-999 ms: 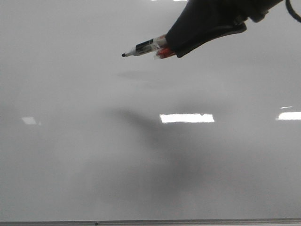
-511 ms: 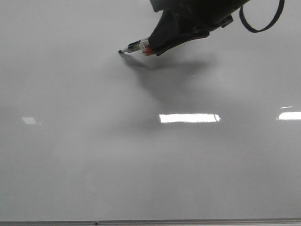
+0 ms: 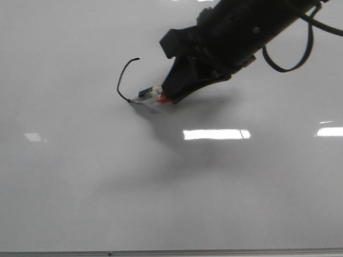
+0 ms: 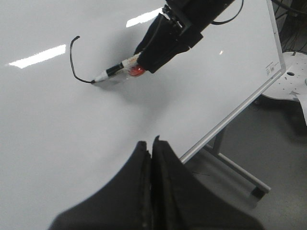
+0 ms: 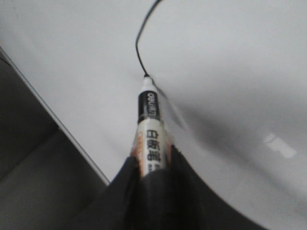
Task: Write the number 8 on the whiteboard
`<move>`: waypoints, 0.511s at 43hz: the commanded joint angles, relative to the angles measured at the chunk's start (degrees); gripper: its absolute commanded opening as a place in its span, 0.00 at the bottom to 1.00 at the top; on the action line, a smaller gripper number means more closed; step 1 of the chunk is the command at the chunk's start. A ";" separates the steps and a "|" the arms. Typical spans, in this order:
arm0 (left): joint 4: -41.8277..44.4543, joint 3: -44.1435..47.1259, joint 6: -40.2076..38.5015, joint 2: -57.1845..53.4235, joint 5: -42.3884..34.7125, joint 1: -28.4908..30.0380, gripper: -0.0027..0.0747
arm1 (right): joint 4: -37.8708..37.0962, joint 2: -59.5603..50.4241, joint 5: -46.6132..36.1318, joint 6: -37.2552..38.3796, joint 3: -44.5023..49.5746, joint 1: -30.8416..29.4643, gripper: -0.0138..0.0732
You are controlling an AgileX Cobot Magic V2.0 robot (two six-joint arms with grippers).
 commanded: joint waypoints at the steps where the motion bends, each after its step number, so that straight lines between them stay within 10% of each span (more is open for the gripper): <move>1: -1.20 -1.70 -0.13 0.17 -4.18 0.01 0.01 | -0.09 -4.06 -3.93 0.01 1.82 -2.23 0.09; 22: -1.20 -1.70 -0.13 0.17 -4.18 0.01 0.01 | 1.64 1.75 -5.42 0.01 0.01 6.36 0.09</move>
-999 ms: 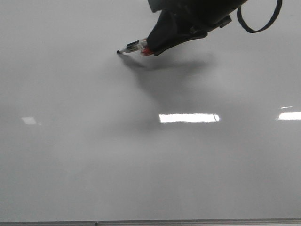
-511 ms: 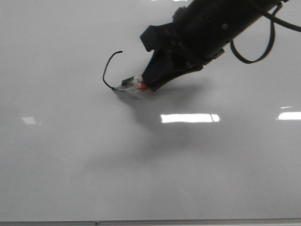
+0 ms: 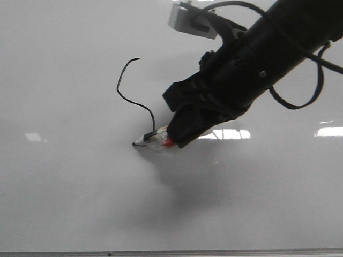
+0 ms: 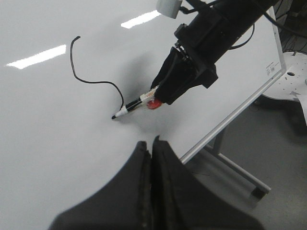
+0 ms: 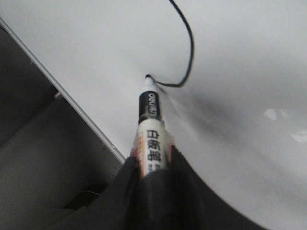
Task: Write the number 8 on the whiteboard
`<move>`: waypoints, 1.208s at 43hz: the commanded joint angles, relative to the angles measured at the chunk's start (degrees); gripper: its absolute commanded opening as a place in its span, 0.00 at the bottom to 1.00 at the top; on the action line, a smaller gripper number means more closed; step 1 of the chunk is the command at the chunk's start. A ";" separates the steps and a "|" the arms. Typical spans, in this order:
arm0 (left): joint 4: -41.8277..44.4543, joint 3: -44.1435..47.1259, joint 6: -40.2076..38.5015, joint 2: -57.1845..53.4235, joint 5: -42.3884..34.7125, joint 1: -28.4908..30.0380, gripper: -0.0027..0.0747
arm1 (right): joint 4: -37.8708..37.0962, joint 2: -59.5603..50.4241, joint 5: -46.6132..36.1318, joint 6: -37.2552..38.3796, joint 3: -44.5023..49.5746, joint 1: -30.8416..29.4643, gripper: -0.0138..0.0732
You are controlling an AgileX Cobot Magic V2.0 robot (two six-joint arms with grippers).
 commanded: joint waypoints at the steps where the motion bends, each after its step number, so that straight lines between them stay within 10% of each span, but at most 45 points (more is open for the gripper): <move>1: -1.20 -1.70 -0.13 0.17 -4.08 0.01 0.01 | 2.38 -0.55 -1.38 0.01 -4.89 1.38 0.09; 27: -1.20 -1.70 -0.13 0.17 -4.08 0.01 0.01 | 2.71 -7.54 -0.10 0.01 -6.74 -7.50 0.09; 52: -2.19 -1.70 -0.13 0.17 -4.75 0.01 0.01 | -5.61 -9.41 11.64 -0.77 -15.78 -2.83 0.09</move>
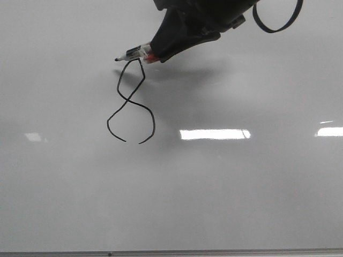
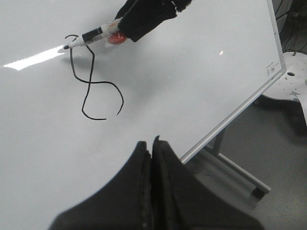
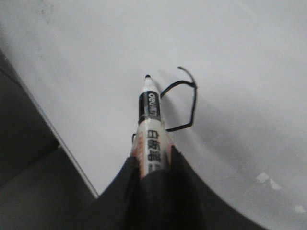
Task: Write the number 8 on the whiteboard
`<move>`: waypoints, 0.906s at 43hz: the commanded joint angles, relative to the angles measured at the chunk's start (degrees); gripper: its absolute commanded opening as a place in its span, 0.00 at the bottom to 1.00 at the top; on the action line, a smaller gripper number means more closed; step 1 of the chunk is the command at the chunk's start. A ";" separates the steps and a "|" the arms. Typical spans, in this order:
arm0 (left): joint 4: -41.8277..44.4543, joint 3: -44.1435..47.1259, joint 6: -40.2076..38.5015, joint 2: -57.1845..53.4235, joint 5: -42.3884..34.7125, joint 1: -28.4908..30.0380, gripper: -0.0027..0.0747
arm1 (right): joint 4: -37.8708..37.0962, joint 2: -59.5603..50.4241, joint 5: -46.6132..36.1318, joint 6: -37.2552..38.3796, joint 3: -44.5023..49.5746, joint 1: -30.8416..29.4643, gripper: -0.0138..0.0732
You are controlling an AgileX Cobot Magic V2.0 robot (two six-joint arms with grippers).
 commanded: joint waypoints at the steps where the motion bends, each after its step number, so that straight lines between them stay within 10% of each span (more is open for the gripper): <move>1: -1.96 -1.80 -0.13 0.17 -4.84 0.01 0.01 | -4.36 -6.90 4.15 -1.14 -2.17 0.99 0.09; 10: 3.54 -10.27 6.47 7.05 4.97 0.01 0.11 | -19.65 -10.97 10.92 -9.56 -2.25 6.98 0.09; 19: 3.54 -20.47 18.90 20.92 16.05 0.01 0.62 | -21.05 -11.55 13.09 -13.22 -2.25 15.06 0.09; 39: 5.06 -22.95 22.20 29.19 14.62 -5.71 0.50 | -20.94 -12.88 13.20 -13.22 -2.36 23.08 0.09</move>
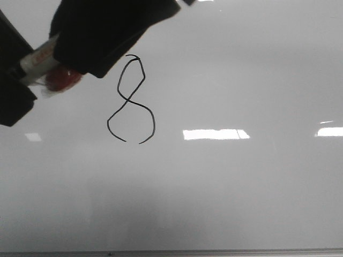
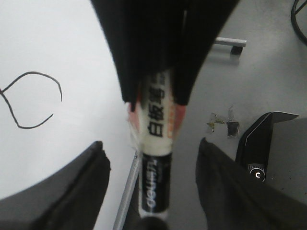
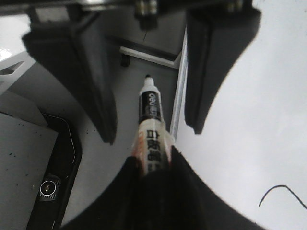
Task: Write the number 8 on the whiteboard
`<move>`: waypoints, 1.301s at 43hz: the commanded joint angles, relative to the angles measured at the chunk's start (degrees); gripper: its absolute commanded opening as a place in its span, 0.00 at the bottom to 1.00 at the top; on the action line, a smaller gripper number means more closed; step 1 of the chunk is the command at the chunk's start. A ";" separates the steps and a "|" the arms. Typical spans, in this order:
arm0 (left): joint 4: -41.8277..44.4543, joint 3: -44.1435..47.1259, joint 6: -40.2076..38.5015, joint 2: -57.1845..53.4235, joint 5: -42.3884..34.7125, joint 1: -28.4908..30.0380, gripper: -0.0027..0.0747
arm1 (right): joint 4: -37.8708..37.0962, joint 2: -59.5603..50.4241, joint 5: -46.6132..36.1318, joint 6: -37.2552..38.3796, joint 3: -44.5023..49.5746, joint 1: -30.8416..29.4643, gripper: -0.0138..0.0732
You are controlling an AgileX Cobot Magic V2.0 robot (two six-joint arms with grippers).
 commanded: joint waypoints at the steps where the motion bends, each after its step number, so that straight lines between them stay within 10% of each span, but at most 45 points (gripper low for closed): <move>1: -0.91 -2.02 0.01 -0.26 -4.22 -0.51 0.48 | 1.29 -2.56 -1.83 -0.45 -1.99 0.47 0.09; 28: -1.85 -2.02 0.01 -0.26 -4.26 -0.51 0.01 | -0.18 -2.39 -2.58 -0.39 -1.99 0.47 0.11; 42: -1.98 -1.67 -4.99 0.73 -4.02 -0.38 0.01 | -0.17 -2.46 -3.62 8.45 -1.99 0.34 0.79; 56: -0.23 -1.63 -20.08 7.87 -4.48 4.42 0.01 | -0.17 -11.20 -2.80 17.71 1.28 -10.08 0.81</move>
